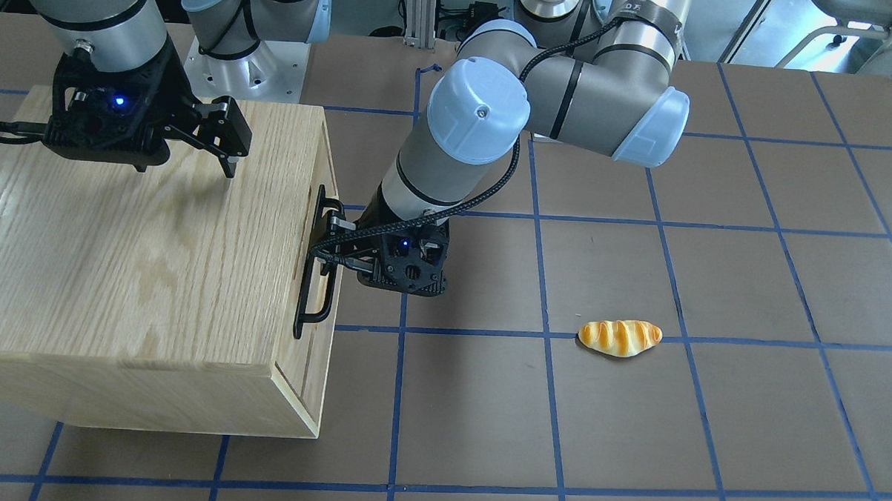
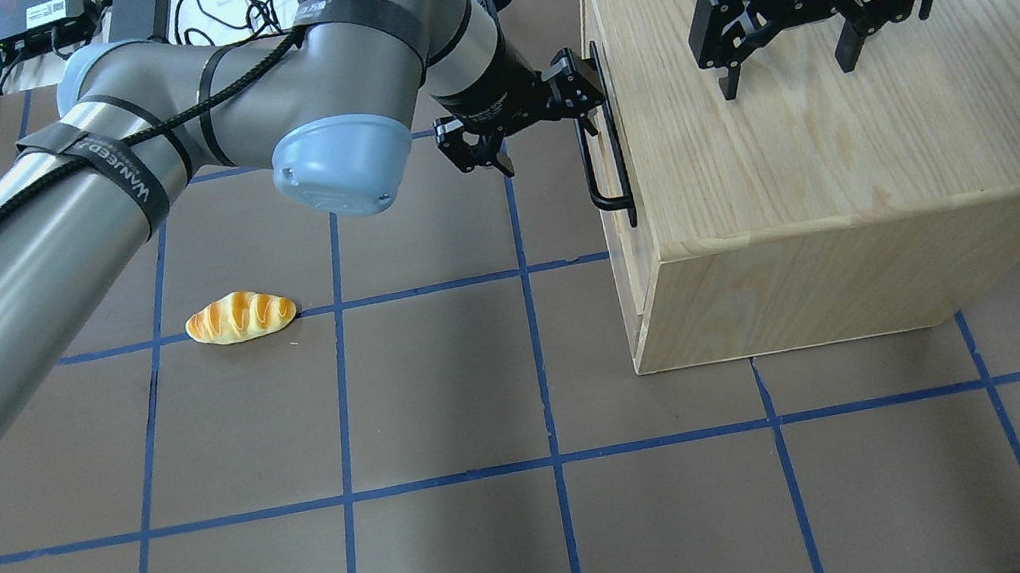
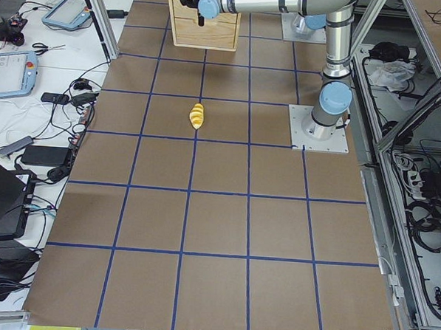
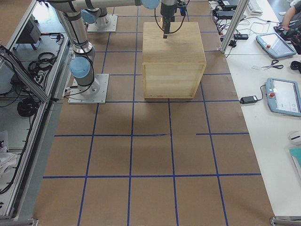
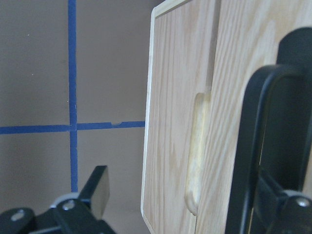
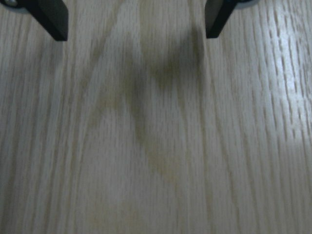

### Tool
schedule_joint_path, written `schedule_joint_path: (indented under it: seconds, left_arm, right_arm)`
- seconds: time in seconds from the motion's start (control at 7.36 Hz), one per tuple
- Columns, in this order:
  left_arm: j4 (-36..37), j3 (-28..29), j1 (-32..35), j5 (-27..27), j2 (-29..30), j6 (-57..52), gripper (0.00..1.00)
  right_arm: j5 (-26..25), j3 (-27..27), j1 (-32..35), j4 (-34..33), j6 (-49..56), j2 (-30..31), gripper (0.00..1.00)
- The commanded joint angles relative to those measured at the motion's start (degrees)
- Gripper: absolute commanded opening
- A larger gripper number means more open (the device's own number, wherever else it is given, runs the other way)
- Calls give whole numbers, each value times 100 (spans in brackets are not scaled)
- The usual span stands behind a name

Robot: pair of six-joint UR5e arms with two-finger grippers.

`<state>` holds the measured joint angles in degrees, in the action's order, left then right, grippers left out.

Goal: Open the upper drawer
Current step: 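Pull the handle with the left gripper, sliding the drawer outward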

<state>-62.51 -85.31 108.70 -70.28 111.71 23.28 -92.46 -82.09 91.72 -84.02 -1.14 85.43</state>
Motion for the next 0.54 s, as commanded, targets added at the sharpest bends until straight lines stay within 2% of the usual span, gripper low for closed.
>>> schedule_joint_path:
  seconds: [0.0, 0.41]
  left_arm:
    - [2, -12, -6, -273, -18, -183, 100]
    - [-16, -73, -67, -407, -88, -586, 100]
  right_arm:
    - [0, -8, 3, 0, 0, 0, 100]
    - [0, 0, 3, 0, 0, 0, 100]
